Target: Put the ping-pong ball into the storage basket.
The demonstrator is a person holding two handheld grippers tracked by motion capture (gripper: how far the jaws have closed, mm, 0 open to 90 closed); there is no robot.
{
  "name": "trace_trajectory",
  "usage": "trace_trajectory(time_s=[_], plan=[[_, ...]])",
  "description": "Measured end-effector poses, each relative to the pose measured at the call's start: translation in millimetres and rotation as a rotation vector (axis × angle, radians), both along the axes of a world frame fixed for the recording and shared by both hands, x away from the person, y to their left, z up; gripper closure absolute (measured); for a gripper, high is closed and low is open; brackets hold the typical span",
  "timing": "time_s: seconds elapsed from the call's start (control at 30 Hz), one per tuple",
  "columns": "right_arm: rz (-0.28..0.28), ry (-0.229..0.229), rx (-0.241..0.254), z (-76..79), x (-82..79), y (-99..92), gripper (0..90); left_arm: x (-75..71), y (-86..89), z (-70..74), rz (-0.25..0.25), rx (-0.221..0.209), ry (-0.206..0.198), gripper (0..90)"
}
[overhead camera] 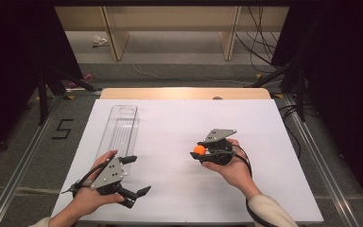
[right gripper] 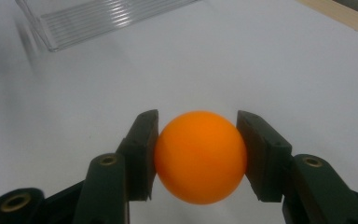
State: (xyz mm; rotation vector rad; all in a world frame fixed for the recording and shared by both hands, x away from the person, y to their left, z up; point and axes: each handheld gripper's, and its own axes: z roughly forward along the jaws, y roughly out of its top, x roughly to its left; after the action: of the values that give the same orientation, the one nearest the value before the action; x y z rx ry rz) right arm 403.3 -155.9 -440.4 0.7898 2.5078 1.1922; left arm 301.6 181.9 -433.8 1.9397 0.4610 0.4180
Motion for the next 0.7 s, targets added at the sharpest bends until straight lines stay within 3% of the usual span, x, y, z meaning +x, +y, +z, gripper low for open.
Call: trace_trajectory(time_s=[0.7], plan=[[0.007,-0.009,0.022,4.8,0.4,6.0,51.4,-0.2,-0.2,-0.1,0.001,0.002,0.0,0.0]])
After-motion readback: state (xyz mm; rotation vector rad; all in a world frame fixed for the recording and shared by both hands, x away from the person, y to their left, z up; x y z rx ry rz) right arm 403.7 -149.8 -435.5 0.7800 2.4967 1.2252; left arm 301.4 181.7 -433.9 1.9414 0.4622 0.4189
